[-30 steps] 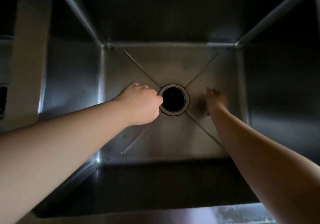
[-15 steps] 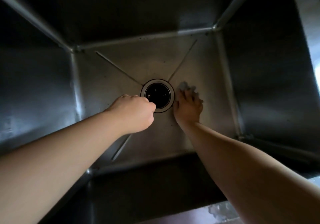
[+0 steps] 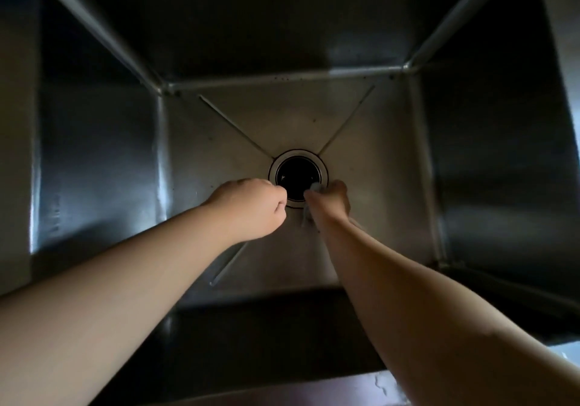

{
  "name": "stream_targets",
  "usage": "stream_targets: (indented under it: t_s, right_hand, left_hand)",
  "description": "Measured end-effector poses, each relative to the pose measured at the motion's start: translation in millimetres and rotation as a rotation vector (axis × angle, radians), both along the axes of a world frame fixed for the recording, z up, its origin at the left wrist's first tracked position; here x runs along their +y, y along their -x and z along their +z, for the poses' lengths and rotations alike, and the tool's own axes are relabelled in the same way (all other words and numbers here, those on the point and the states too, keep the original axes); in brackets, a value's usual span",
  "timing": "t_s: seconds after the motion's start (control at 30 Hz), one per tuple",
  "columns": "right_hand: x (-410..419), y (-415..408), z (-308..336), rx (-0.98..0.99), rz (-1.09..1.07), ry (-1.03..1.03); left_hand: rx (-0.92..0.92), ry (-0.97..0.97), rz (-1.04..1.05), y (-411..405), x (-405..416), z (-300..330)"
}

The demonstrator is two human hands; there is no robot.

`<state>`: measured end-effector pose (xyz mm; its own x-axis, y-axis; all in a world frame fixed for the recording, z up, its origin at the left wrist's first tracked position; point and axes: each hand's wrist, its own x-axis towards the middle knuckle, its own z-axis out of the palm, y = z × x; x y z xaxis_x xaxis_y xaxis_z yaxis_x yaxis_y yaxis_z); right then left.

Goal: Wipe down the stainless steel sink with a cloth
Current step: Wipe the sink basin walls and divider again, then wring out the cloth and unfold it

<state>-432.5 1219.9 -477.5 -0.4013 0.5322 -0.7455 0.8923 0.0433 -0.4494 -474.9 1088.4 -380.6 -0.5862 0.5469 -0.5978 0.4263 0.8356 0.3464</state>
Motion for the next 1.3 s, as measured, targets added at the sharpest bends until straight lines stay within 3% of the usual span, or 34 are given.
stream_targets:
  t_s: [0.33,0.5,0.67,0.87,1.0,1.1,1.3]
  right_hand:
    - [-15,58,42,0.226,-0.53,0.801]
    - [-7,54,33,0.073,-0.348,0.651]
    - [-12,56,26,0.061,-0.335,0.478]
    - [-14,57,22,0.06,-0.314,0.438]
    - [-14,58,34,0.078,-0.263,0.552]
    - [-17,58,57,0.162,-0.216,0.782]
    - [-6,48,123,0.421,-0.02,1.002]
  left_hand:
    - [0.015,-0.135,0.549,19,-19,4]
    - [-0.03,-0.182,0.644,13,-13,0]
    - [-0.073,-0.17,0.645,4,-6,-1]
    - [-0.097,-0.176,0.689,-3,-2,-6]
    - [-0.121,-0.193,0.751,-8,-1,-7]
    - [-0.113,-0.261,0.892,-4,3,2]
    - [-0.32,-0.627,1.269,0,10,45]
